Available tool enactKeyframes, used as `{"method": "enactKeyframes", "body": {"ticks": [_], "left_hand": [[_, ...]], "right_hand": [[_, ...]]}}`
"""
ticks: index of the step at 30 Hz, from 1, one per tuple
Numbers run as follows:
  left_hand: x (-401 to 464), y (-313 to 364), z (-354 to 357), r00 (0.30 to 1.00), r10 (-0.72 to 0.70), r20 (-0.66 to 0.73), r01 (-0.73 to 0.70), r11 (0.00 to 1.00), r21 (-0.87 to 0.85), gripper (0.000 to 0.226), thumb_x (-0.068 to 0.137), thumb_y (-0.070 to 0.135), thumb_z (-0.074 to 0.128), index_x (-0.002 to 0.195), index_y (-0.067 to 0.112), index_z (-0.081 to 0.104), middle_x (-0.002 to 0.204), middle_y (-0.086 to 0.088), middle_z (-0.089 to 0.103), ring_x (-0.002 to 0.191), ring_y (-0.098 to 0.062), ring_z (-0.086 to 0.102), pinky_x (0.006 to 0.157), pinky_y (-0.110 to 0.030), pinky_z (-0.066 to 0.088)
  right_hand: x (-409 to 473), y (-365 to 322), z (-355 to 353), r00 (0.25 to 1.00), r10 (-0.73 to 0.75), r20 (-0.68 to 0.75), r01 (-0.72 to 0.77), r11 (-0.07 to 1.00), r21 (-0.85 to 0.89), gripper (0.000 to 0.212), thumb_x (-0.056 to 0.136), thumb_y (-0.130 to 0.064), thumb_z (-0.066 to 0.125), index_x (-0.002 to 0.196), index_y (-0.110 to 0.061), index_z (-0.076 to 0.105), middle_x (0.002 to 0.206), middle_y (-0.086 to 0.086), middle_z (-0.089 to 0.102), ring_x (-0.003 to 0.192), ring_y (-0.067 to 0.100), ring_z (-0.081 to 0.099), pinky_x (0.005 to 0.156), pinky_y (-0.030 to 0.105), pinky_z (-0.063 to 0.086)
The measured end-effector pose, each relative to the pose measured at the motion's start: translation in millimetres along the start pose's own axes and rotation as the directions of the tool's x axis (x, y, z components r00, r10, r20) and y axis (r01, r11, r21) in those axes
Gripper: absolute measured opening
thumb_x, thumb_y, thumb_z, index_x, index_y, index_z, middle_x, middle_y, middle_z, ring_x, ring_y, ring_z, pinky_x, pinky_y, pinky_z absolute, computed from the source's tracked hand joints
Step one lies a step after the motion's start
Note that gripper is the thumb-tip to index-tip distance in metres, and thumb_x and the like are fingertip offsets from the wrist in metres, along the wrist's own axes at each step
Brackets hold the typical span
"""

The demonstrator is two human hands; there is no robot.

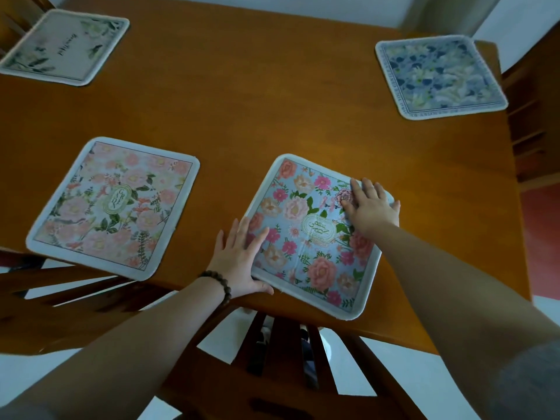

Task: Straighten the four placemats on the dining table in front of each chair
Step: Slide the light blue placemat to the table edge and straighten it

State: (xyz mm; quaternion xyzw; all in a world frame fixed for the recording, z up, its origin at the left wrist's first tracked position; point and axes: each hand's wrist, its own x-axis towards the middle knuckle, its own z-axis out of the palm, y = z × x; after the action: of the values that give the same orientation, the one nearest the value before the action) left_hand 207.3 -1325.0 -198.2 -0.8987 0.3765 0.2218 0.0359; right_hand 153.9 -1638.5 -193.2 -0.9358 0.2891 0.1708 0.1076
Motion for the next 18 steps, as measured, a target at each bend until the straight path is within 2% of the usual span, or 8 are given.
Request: {"method": "enactKeyframes", "body": {"ticks": [11,13,18], "left_hand": [[-4.2,-12.7,-2.0,0.999,-0.034,-0.005,0.034,0.999,0.011,0.123,0.059,0.089,0.048,0.146,0.034,-0.020,0.157,-0.010,-0.021,0.144,-0.031,-0.015,0.116,-0.051,0.004],[-5.3,-15.9,-6.2,0.997,-0.072,-0.033,0.071,0.997,-0.020,0.117,0.066,0.083,0.051,0.147,0.033,-0.018,0.158,-0.011,-0.017,0.145,-0.031,-0.010,0.116,-0.051,0.008],[18.6,-32.3,-36.6,0.961,-0.210,-0.181,0.181,0.969,-0.167,0.093,0.085,0.058,0.055,0.151,0.024,0.000,0.159,-0.016,0.000,0.144,-0.033,0.004,0.114,-0.052,0.016]], "right_hand": [[-60.2,9.6,24.5,0.968,0.250,-0.018,-0.247,0.965,0.085,0.061,0.096,-0.058,0.017,0.151,-0.036,0.001,0.160,-0.006,0.002,0.146,0.020,0.000,0.110,0.059,0.016],[-73.6,10.1,28.4,0.952,0.305,-0.020,-0.302,0.948,0.101,0.062,0.096,-0.057,0.018,0.151,-0.033,0.002,0.160,-0.005,0.003,0.146,0.020,0.002,0.111,0.057,0.018],[-107.9,4.7,39.8,0.909,0.416,-0.024,-0.407,0.898,0.168,0.064,0.097,-0.052,0.024,0.152,-0.026,0.003,0.160,0.000,0.005,0.145,0.023,0.005,0.111,0.054,0.019]]}}
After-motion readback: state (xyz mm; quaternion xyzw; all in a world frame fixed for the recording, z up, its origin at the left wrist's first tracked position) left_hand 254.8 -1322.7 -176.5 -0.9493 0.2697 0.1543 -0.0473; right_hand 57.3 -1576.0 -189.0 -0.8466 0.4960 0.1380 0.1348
